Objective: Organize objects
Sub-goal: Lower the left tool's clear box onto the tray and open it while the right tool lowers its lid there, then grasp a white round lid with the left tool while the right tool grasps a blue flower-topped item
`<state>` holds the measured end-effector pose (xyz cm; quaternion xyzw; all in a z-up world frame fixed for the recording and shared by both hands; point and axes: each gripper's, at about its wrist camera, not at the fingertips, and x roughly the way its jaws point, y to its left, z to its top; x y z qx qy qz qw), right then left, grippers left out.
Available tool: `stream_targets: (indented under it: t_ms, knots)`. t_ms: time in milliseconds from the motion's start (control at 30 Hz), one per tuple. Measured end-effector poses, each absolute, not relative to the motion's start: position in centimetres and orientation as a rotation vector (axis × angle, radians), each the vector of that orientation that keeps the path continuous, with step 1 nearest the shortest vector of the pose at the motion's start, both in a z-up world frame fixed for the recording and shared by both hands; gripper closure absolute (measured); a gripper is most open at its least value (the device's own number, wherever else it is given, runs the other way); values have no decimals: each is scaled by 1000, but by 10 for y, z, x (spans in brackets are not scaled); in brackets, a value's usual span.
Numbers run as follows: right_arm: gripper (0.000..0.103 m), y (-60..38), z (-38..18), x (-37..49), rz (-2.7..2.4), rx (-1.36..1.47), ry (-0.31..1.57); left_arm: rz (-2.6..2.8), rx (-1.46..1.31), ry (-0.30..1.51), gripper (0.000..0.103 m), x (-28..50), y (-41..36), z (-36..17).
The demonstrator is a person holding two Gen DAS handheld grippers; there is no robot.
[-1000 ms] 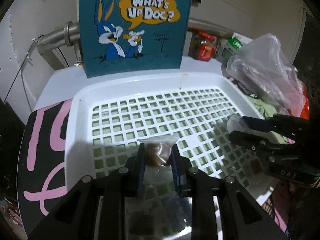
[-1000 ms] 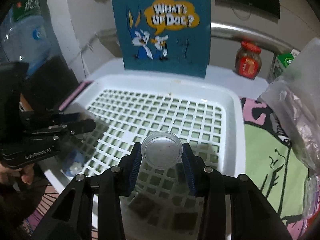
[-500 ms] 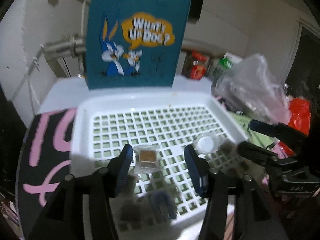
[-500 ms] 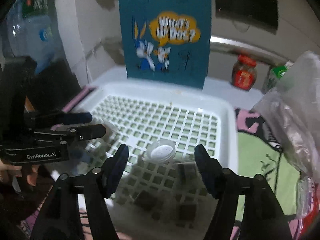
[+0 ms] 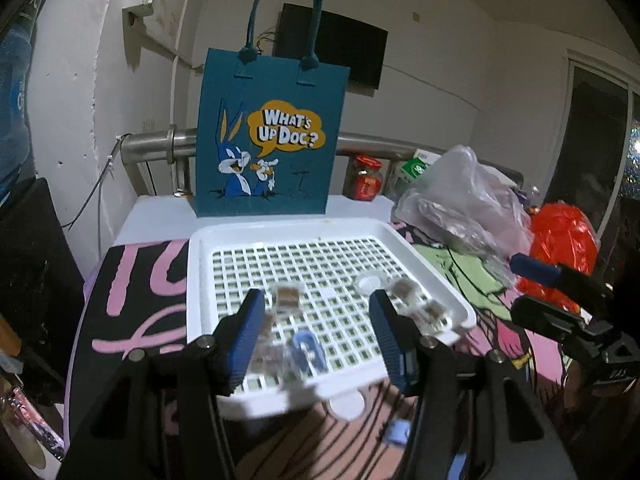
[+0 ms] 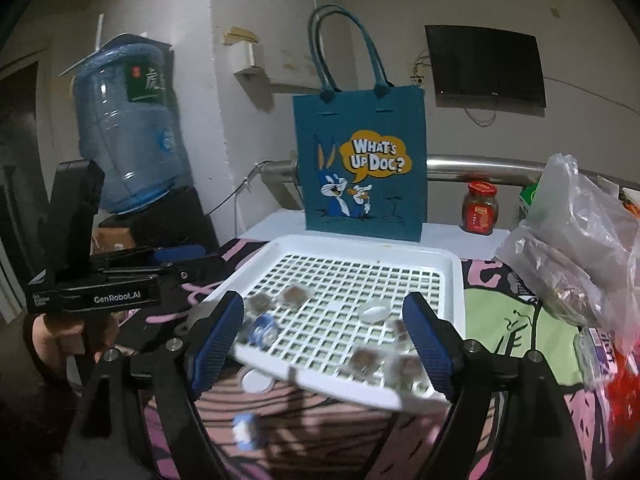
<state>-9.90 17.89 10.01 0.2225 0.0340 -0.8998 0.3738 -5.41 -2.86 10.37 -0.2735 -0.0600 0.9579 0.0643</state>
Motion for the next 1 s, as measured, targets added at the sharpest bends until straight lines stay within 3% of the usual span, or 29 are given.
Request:
stream_targets:
  t_ms: [400, 767, 1000]
  knots:
    - [21, 178, 78, -61, -2247, 603, 143, 2831, -981, -169, 49, -25, -22, 69]
    - [21, 158, 33, -55, -2112, 746, 264, 2707, -1204, -228, 50, -44, -12, 24]
    - [36, 143, 7, -62, -2062, 854, 317, 2683, -1276, -244, 58, -63, -5, 12]
